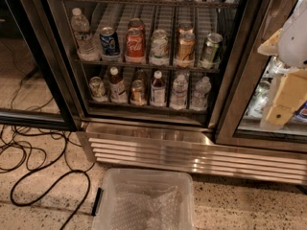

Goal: Pick coke can from middle shelf of fridge

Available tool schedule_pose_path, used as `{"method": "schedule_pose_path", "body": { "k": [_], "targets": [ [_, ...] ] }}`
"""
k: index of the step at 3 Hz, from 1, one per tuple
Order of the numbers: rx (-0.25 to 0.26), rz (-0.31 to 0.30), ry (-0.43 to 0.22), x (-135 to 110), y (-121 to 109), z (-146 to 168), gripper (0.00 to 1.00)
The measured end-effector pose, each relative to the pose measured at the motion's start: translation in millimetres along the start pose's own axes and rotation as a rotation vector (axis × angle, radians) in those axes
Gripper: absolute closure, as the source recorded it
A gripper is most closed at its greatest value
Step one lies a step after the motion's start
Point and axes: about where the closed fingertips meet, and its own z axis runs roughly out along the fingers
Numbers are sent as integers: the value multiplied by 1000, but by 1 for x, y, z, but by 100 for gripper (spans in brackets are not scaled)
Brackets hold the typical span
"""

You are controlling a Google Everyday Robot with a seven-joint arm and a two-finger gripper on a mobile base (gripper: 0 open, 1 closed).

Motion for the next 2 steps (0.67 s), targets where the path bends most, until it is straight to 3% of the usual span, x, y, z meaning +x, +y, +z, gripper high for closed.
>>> {"method": "schedule_pose_path", "body": {
  "k": [1,2],
  "targets": [
    [8,2,-1,-1,0,0,0],
    [29,87,-18,-3,7,21,0]
  ]
}}
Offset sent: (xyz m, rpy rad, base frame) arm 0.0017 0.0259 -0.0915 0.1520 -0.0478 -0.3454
